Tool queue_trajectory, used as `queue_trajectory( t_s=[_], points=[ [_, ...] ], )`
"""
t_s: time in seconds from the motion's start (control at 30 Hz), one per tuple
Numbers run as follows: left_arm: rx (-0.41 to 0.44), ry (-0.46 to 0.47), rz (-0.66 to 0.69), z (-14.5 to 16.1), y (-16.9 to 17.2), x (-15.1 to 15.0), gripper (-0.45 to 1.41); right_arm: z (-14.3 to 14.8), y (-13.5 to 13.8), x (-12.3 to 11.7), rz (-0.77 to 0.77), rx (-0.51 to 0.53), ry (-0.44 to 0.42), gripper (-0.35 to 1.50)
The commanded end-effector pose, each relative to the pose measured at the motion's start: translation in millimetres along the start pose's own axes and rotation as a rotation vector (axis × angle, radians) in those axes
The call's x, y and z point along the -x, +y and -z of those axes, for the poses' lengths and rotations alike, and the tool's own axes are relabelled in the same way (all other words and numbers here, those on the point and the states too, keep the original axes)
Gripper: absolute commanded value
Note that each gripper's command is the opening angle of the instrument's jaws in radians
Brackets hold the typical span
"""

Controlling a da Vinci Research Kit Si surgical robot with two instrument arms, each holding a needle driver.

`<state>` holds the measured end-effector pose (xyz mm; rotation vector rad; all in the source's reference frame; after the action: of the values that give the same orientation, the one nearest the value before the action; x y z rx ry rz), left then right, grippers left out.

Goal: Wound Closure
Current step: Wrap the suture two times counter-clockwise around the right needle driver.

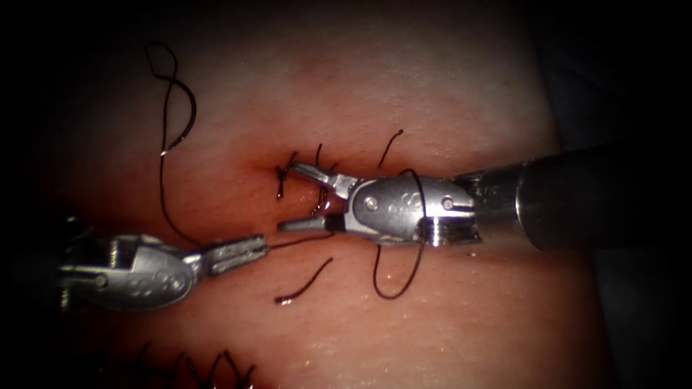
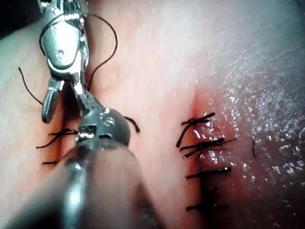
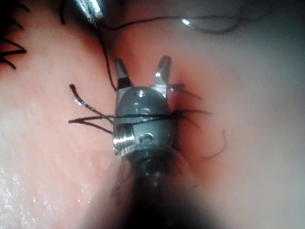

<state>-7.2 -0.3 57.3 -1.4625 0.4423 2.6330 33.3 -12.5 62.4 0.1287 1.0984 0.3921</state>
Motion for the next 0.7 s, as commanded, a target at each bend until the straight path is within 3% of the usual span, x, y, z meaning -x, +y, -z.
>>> queue_trajectory(
  t_s=[0.03, 0.5, 0.7],
  points=[
    [-0.004, 0.002, -0.002, -0.8, -0.3, 0.2, -0.45, -0.5, -0.3, 0.7, 0.002, -0.006, 0.003, 1.03],
    [-0.003, -0.048, -0.009, -9.3, -6.1, 2.7, -0.45, 0.3, -1.5, 1.6, 0.031, -0.143, 0.029, 0.86],
    [0.023, -0.062, -0.007, -12.6, -6.8, 5.2, -0.45, 0.8, -1.3, 1.6, -0.018, -0.197, 0.159, 0.81]
  ],
)
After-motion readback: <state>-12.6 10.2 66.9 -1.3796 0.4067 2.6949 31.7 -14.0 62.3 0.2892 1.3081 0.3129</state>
